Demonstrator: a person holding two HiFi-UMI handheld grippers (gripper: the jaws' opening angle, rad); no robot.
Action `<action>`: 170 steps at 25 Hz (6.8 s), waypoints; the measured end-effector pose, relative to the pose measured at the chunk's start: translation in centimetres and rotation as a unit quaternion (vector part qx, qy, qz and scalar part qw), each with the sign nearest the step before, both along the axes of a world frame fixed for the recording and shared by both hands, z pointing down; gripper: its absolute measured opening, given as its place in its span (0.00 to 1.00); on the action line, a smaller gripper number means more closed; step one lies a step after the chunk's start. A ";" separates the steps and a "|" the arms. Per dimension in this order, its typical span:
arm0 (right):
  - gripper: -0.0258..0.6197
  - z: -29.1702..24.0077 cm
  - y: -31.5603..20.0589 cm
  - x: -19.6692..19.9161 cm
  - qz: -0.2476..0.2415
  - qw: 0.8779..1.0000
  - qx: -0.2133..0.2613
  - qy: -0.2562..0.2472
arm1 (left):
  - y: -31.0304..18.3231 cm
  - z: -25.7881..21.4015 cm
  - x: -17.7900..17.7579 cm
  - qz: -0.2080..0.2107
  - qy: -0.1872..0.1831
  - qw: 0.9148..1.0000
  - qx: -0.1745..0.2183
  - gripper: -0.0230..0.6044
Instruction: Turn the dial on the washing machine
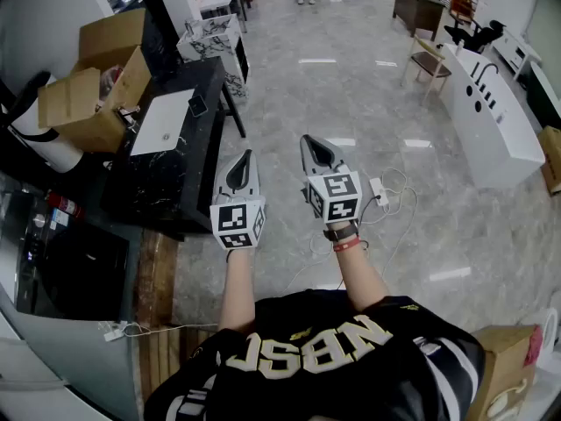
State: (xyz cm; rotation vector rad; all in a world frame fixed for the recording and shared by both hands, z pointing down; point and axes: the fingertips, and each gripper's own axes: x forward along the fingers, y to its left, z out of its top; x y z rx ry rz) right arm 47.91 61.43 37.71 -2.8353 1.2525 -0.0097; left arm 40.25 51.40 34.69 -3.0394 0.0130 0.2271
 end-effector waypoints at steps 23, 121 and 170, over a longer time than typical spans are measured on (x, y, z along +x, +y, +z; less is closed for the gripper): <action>0.05 0.4 -49.8 -23.6 -0.325 0.946 0.001 -0.013 | -43.5 1.6 -24.5 -0.273 0.000 0.961 -0.034 0.06; 0.46 8.0 -107.6 -50.9 -0.527 0.808 -0.096 0.246 | -86.6 6.1 -54.2 -0.579 -0.007 0.812 -0.071 0.06; 0.44 8.1 -108.5 -47.9 -0.506 0.842 0.020 -0.187 | -86.1 6.7 -52.8 -0.568 -0.013 0.819 -0.078 0.06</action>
